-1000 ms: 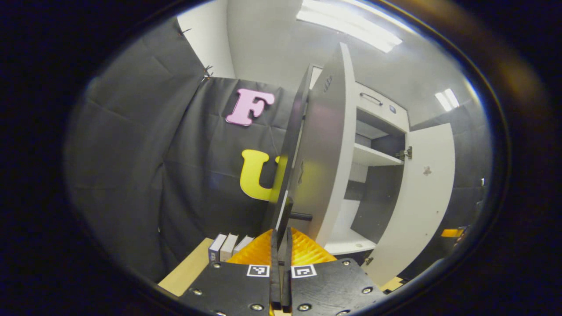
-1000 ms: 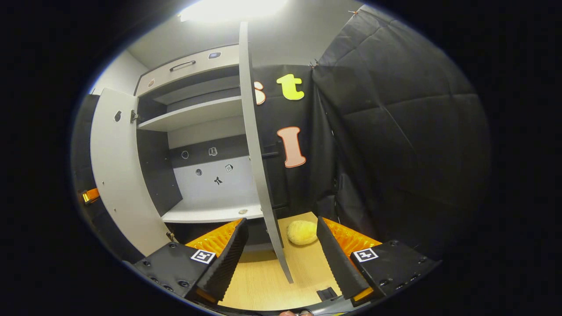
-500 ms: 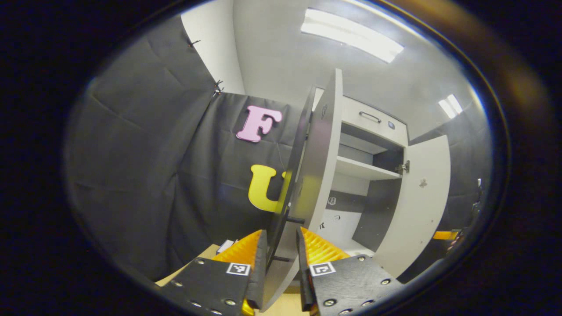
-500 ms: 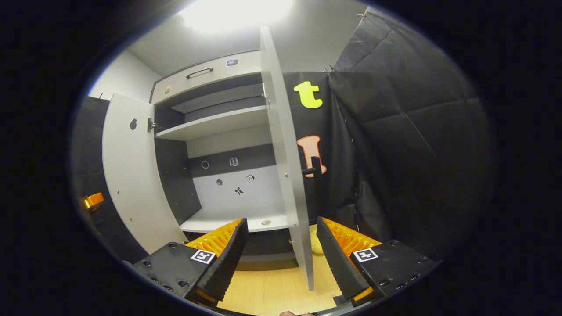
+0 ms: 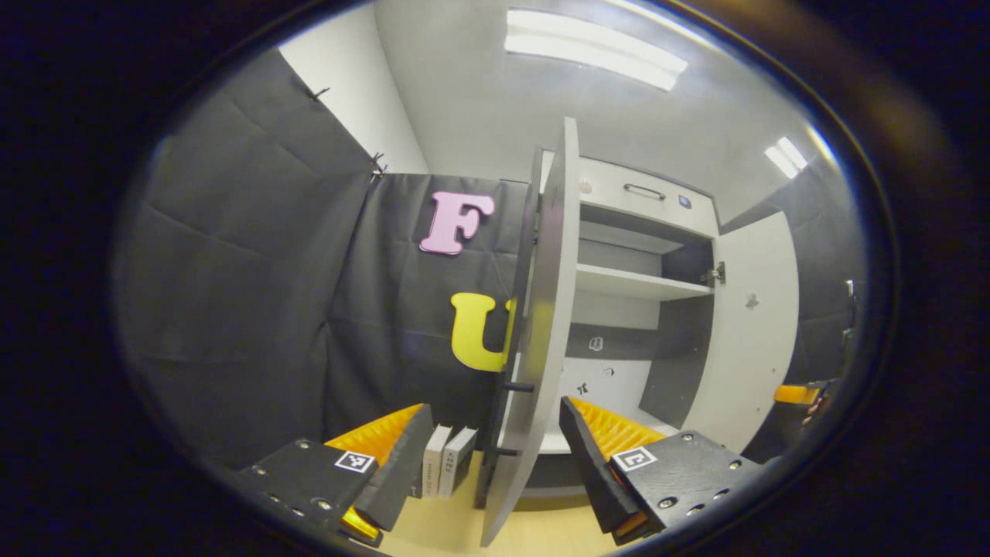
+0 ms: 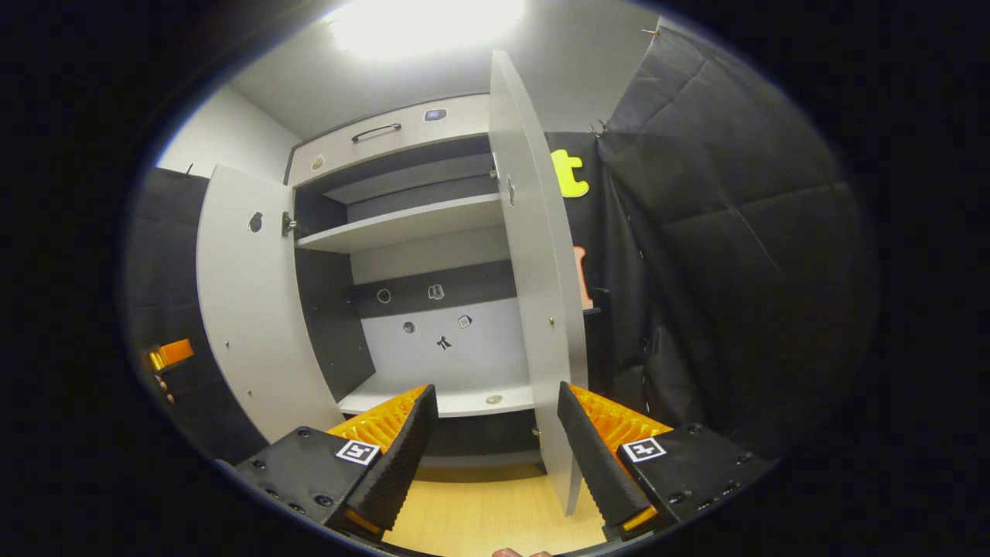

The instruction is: Open the right door of the double-door shoe cabinet with the right hand, and open the left door with the left hand.

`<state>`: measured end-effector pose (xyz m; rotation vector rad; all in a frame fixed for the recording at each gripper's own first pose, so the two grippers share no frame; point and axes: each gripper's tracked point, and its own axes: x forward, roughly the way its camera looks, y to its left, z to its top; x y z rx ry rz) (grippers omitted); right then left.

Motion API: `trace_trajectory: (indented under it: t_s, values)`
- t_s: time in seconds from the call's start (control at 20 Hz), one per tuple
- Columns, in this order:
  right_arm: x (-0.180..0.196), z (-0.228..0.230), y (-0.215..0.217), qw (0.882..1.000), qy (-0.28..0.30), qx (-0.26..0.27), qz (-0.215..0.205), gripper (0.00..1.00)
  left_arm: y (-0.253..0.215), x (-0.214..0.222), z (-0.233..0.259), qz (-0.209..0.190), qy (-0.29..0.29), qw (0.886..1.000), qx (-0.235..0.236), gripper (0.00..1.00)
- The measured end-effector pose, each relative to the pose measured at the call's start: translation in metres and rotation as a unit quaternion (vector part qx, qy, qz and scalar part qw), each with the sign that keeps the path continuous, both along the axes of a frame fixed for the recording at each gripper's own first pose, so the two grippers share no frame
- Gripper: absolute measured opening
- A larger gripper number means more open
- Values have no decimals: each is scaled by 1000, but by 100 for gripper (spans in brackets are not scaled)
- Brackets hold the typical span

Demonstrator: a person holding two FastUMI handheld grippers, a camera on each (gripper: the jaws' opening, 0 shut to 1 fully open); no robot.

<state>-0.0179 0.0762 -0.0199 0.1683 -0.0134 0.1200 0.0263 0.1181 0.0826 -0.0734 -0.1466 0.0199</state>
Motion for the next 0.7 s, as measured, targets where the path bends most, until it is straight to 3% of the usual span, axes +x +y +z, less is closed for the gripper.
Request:
trace_trajectory:
  t_s: [0.15, 0.35, 0.7]
  values:
    - [-4, -2, 8, 1000, 0, 3, 4, 98, -7, 2, -8, -11, 7, 1000, 9, 95]
    - [-9, -8, 8, 1000, 0, -10, -5, 98, -18, 4, -18, -34, 16, 999, -15, 94]
    - [2, -1, -8, 999, -15, 10, -27, 98, -16, 0, -19, -28, 8, 1000, -2, 95]
